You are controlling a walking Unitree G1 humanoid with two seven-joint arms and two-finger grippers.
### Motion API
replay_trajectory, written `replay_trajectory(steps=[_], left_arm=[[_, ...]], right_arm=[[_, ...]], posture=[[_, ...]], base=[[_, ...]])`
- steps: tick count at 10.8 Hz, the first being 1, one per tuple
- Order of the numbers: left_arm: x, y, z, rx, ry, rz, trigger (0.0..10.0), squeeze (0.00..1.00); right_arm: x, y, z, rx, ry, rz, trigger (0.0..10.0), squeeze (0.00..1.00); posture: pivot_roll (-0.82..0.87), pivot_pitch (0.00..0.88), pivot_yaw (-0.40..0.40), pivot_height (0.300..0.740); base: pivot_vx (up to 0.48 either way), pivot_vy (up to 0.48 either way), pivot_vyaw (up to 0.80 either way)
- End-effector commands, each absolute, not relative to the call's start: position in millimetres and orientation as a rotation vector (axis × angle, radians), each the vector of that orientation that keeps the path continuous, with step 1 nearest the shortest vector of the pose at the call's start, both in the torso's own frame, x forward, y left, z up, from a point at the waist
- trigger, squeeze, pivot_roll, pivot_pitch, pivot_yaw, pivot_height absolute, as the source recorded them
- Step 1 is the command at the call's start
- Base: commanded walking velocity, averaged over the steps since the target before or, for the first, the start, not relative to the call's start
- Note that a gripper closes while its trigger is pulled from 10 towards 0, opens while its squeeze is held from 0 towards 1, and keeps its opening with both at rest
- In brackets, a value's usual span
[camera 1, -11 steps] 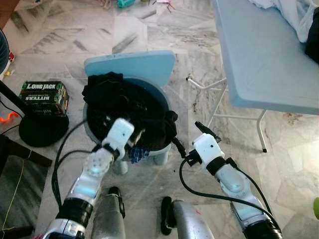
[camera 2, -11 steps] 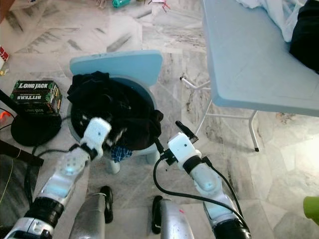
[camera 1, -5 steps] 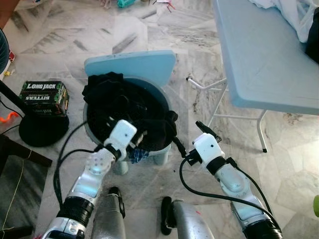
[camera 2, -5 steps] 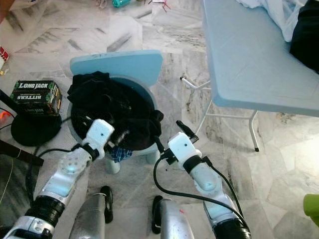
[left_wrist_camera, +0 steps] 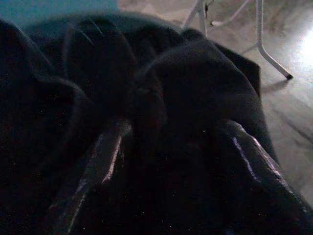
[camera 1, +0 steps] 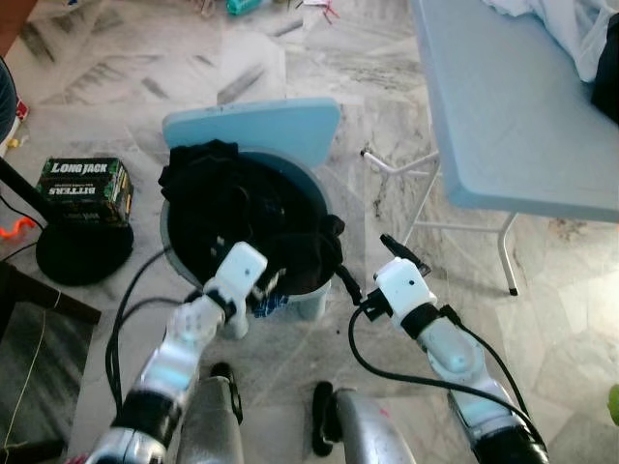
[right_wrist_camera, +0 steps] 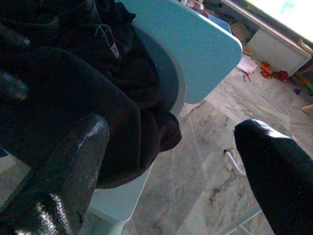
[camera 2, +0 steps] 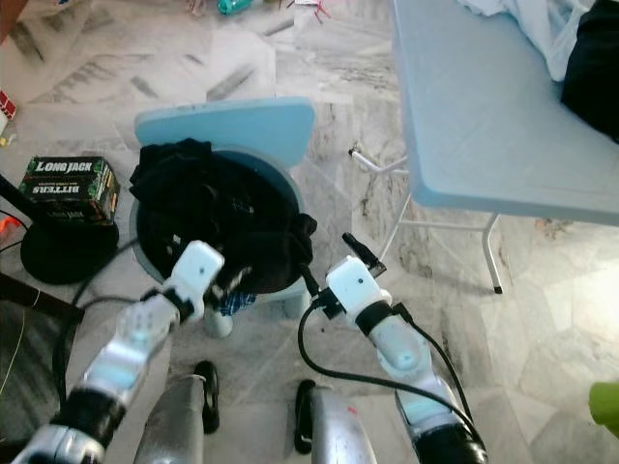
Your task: Hang hanger
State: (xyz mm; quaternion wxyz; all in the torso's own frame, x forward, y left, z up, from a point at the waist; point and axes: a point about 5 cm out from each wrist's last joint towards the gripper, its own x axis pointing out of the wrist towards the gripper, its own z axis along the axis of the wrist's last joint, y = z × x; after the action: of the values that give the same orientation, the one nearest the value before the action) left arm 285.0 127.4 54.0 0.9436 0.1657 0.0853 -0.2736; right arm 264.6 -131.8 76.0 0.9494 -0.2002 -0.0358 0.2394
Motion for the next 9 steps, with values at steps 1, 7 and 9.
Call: replay_trajectory(steps=[1,7,9], left_arm=[[275,128,45,0.324,0.227,-0.547,10.0,0.0],[249,157,22,0.237,0.39,-0.313,10.0,0.0],[238,158,18,0.247,0.418,-0.309,10.0,0.0]], right_arm=[[262,-137,72,-0.419,-0.055,0.483,10.0,0.0],[264,-135,72,-0.421,-0.057,0.494,10.0,0.0],[265,-135,73,-0.423,-0.058,0.493,10.0,0.0]], posture=[[0.0,0.236,-0.095,0.74],[0.01,0.236,-0.105,0.74],[0.01,0.233,-0.104,0.74]], base=[[0.0,0.0,0.0],[0.0,0.0,0.0],[0.0,0.0,0.0]])
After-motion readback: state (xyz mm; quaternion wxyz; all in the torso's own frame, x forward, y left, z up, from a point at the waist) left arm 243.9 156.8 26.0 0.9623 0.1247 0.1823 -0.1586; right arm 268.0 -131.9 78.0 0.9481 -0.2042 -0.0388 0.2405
